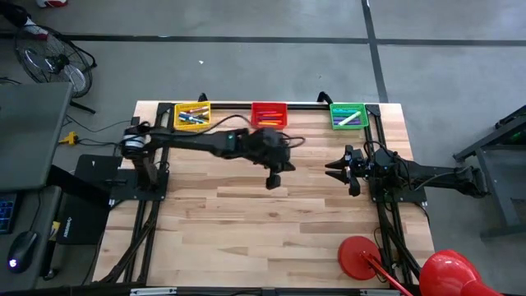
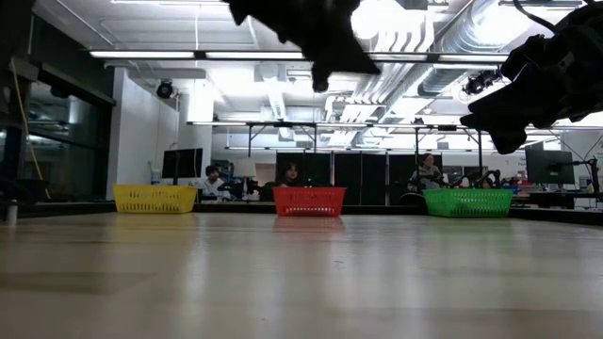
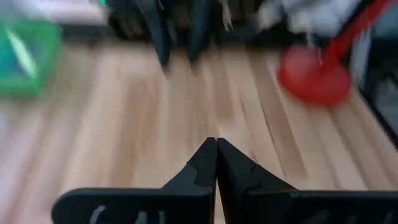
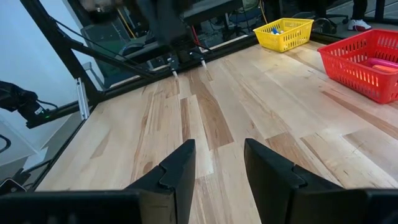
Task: Pick & Place Markers
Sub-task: Return to Home Position
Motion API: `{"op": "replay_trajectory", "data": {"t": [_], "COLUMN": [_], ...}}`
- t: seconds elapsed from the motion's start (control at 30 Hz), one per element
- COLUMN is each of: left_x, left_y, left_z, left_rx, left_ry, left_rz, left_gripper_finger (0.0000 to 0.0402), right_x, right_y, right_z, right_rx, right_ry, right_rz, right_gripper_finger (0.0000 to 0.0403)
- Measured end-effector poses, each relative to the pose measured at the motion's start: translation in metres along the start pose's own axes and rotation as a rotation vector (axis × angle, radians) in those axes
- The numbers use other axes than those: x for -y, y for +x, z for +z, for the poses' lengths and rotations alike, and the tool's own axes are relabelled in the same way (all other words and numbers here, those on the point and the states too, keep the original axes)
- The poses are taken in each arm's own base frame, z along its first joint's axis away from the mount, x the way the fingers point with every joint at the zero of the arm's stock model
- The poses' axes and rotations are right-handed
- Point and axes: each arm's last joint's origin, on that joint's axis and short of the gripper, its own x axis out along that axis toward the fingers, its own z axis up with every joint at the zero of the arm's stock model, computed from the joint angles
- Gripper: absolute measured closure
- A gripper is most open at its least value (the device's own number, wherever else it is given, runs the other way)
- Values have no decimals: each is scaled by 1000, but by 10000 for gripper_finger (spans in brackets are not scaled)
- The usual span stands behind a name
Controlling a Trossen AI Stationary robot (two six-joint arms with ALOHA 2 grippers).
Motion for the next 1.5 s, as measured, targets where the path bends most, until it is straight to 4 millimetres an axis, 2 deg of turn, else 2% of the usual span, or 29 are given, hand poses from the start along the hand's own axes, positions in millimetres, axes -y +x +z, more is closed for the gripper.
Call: {"op": "replay_trajectory", "data": {"t": [0.03,0.13,0.2,0.37,0.5,0.57,0.9,1.07,1.3,1.5], "left_x": [2,9,12,16,19,21,29,32,33,35], "left_y": [-1,-18,-29,-71,-100,-115,-173,-189,-199,-205], "left_z": [-3,-30,-33,-54,-82,-89,-169,-199,-228,-243], "left_rx": [49,30,113,178,160,211,306,369,453,529], "left_ry": [-3,-8,9,-7,44,74,88,78,82,74], "left_rz": [18,45,47,78,139,143,147,146,142,103], "left_gripper_finger": [401,401,401,401,401,401,401,401,401,401], "right_x": [0,0,0,0,0,0,0,0,0,0], "right_y": [0,0,0,0,0,0,0,0,0,0], "right_z": [0,0,0,0,0,0,0,0,0,0], "right_rx": [0,0,0,0,1,1,2,2,2,2], "right_ry": [0,0,0,0,0,0,0,0,0,0], "right_rz": [0,0,0,0,1,1,1,1,1,1], "right_gripper_finger": [276,276,276,276,276,276,276,276,276,276]}}
